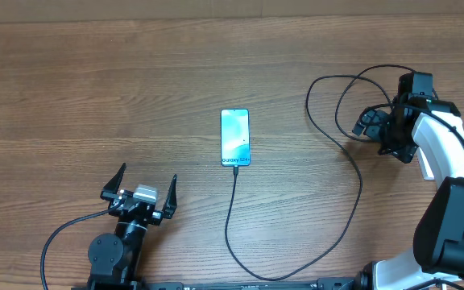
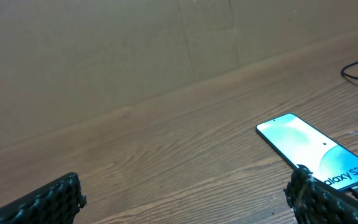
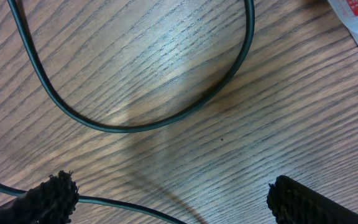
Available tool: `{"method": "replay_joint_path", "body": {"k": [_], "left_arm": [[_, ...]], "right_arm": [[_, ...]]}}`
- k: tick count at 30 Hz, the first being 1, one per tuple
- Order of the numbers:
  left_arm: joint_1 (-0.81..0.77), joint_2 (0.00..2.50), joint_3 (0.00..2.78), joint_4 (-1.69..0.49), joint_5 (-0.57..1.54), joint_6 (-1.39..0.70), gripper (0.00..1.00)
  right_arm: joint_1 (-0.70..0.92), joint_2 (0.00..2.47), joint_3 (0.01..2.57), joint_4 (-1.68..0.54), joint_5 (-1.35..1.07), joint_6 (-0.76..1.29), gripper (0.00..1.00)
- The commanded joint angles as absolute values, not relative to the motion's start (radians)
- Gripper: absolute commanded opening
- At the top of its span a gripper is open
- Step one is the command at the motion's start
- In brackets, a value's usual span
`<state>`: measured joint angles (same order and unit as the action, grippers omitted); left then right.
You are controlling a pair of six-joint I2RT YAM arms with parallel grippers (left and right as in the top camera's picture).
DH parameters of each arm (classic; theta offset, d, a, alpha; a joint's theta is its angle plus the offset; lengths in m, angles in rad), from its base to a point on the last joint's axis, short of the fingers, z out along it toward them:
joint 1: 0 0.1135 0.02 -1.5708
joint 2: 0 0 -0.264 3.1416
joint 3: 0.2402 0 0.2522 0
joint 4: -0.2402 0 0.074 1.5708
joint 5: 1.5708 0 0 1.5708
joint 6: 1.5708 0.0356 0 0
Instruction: Plug charger to phone and switch on socket
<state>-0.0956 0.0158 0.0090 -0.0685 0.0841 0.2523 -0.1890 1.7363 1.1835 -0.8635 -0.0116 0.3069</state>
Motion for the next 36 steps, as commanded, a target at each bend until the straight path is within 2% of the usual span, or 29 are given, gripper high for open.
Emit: {"method": "replay_joint_path", "body": {"k": [1, 9, 20, 36], "left_arm": [[-0.092, 0.006, 0.004, -0.073, 0.071, 0.231, 1.00], [-0.092, 0.011, 0.005, -0.073, 0.071, 0.231, 1.00], [-0.092, 0.011, 0.004, -0.073, 0.071, 0.231, 0.99], [-0.092, 0.011, 0.005, -0.072, 0.070, 0.231, 1.00]], "right_arm": [[-0.185, 1.708, 1.179, -0.858, -0.013, 0.309, 1.00], [-0.185, 1.677, 1.179, -0.858, -0.014, 0.309, 1.00], [-0.185, 1.513, 1.179, -0.858, -0.014, 0.309, 1.00], [-0.185, 1.505, 1.177, -0.858, -0.014, 0.309, 1.00]]}}
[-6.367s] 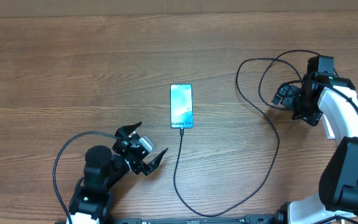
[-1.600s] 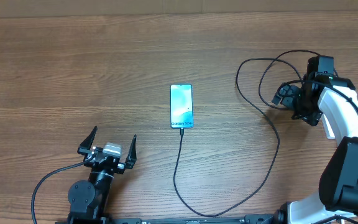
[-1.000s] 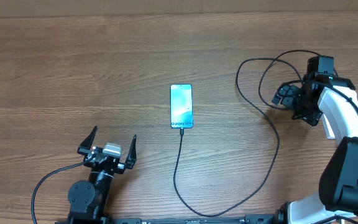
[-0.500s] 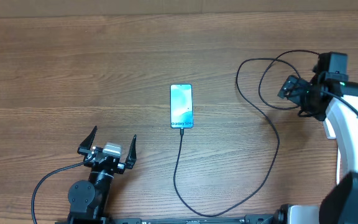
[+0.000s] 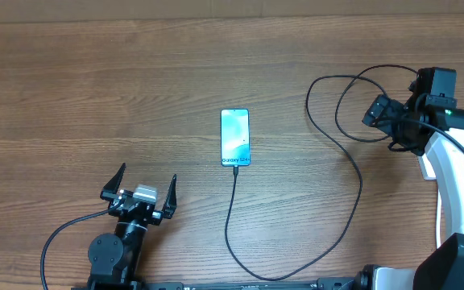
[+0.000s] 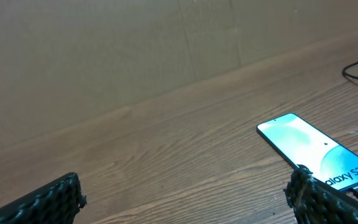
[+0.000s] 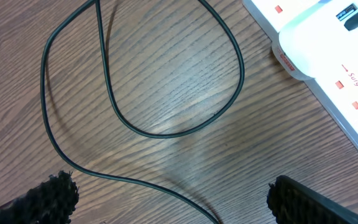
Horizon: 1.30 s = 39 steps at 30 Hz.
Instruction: Plug charger to phone and switch on socket
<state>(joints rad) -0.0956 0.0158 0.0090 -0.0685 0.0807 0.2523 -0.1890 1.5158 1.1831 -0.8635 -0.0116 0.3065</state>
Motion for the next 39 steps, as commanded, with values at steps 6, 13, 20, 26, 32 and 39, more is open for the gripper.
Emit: {"method": "replay_joint_path", "body": {"k": [6, 13, 20, 26, 32, 39], "left_arm": [[-0.092, 0.011, 0.005, -0.073, 0.070, 0.231, 1.00], [-0.092, 0.011, 0.005, -0.073, 0.070, 0.231, 1.00], [-0.092, 0.011, 0.004, -0.072, 0.070, 0.231, 1.00], [-0.092, 0.011, 0.004, -0.073, 0.071, 0.231, 1.00], [-0.092, 0.011, 0.005, -0.073, 0.070, 0.231, 1.00], [-0.092, 0.011, 0.004, -0.073, 0.070, 0.231, 1.00]], "right_arm": [[-0.185, 1.505, 1.128, -0.830, -0.014, 0.309, 1.00], [-0.185, 1.505, 1.033, -0.823, -0.014, 0.309, 1.00], [-0.185, 1.492, 1.033, -0.817, -0.014, 0.309, 1.00], [-0.185, 1.466, 1.033, -0.817, -0.014, 0.309, 1.00], [-0.185, 1.405, 1.033, -0.817, -0.013, 0.309, 1.00], [-0.185, 1.354, 1.033, -0.823, -0.010, 0.305, 1.00]]}}
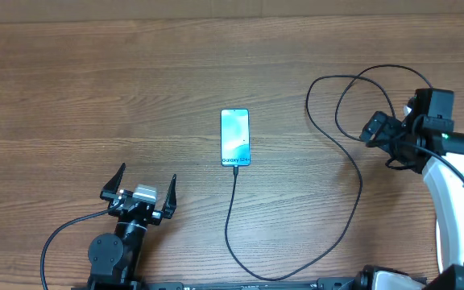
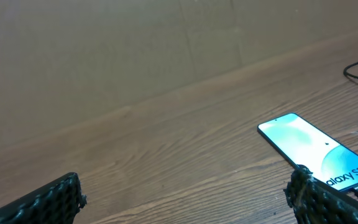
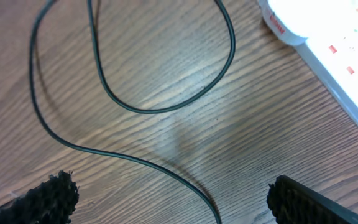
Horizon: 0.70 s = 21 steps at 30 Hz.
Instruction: Plug charger to phone and switch on socket
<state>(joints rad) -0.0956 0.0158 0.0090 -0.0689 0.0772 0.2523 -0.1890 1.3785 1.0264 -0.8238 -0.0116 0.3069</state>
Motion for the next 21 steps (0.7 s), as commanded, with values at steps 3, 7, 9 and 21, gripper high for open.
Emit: {"method": "replay_joint_path", "body": {"k": [3, 7, 9, 21], "left_arm": [[-0.092, 0.011, 0.005, -0.073, 0.071, 0.231, 1.00], [-0.092, 0.011, 0.005, -0.073, 0.071, 0.231, 1.00], [-0.092, 0.011, 0.005, -0.073, 0.070, 0.231, 0.99], [-0.092, 0.011, 0.005, -0.073, 0.071, 0.231, 1.00]], "right_arm": [[-0.185, 1.355, 1.028, -0.825, -0.009, 0.304, 1.00], [-0.185, 1.355, 1.000, -0.816, -0.010, 0.256, 1.00], [-0.185, 1.355, 0.980, -0.812, -0.009, 0.256, 1.00], [-0.185, 1.354, 0.896, -0.827, -0.020, 0.257, 1.00]]}}
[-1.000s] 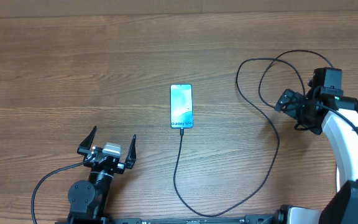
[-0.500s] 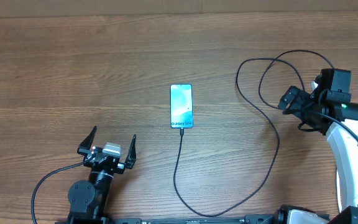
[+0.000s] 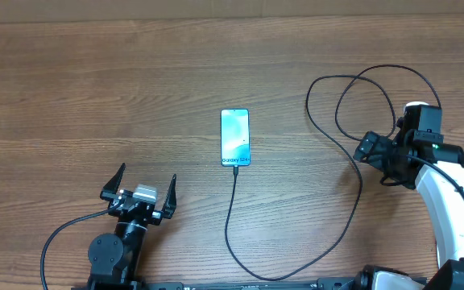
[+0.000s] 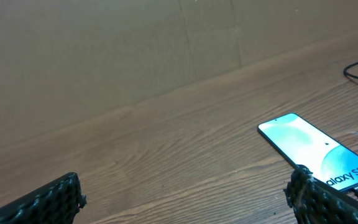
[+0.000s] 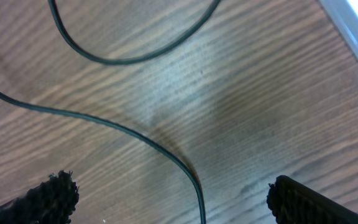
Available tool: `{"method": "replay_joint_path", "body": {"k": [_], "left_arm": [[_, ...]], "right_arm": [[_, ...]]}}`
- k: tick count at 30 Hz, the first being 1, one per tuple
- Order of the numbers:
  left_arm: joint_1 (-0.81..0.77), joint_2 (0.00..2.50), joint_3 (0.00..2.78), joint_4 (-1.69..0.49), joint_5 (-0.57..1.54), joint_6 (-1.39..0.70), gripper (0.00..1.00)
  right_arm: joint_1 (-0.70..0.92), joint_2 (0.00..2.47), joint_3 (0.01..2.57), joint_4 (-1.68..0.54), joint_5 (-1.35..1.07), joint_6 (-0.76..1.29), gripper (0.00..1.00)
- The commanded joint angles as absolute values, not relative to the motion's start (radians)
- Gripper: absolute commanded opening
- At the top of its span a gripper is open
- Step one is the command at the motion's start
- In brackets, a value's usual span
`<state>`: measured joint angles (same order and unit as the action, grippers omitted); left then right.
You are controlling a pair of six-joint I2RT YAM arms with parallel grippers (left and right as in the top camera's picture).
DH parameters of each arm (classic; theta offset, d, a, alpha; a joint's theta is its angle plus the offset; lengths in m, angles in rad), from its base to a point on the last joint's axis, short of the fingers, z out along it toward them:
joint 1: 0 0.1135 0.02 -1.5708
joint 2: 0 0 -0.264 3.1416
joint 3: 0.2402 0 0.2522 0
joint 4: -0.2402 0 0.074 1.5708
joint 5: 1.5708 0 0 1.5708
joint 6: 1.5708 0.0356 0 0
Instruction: Plug charger to phone and switch on socket
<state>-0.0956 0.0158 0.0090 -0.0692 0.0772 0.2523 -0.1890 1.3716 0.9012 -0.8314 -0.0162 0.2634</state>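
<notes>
The phone [image 3: 234,137] lies face up mid-table with its screen lit. A black charger cable [image 3: 353,209] meets its near edge, runs to the table's front, then curves up to loops at the right. My right gripper [image 3: 374,151] hangs open over that cable, beside the loops. In the right wrist view the cable [image 5: 166,152] passes between the spread fingertips [image 5: 55,193]. A white power strip shows only as a corner there. My left gripper [image 3: 139,192] rests open near the front edge, with the phone [image 4: 316,152] to its right.
The cable loops [image 3: 353,97] lie on the wooden table [image 3: 95,97] at the right, under and behind my right arm [image 3: 445,201]. A brown wall [image 4: 104,50] stands beyond the table's far edge.
My right gripper has moved toward the table's front, away from the power strip, which now shows only at the wrist view's corner. The left gripper, phone and cable are unchanged.
My right gripper was open, low over the cable loops beside the power strip. Then it was higher, with the strip's end and markings in view. It then stood nearer the front, and now nearer still. The phone stayed lit with the cable at its end.
</notes>
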Motion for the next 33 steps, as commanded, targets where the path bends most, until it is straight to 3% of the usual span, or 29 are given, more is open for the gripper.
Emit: {"method": "replay_joint_path", "body": {"k": [1, 20, 33], "left_arm": [[-0.092, 0.011, 0.005, -0.073, 0.070, 0.231, 1.00], [-0.092, 0.011, 0.005, -0.073, 0.070, 0.231, 1.00], [-0.092, 0.011, 0.005, -0.073, 0.071, 0.231, 1.00]], "right_arm": [[-0.185, 1.353, 0.896, -0.827, -0.020, 0.257, 1.00], [-0.184, 1.352, 0.788, -0.629, -0.078, 0.194, 1.00], [-0.184, 1.341, 0.729, -0.635, -0.096, 0.155, 1.00]]}}
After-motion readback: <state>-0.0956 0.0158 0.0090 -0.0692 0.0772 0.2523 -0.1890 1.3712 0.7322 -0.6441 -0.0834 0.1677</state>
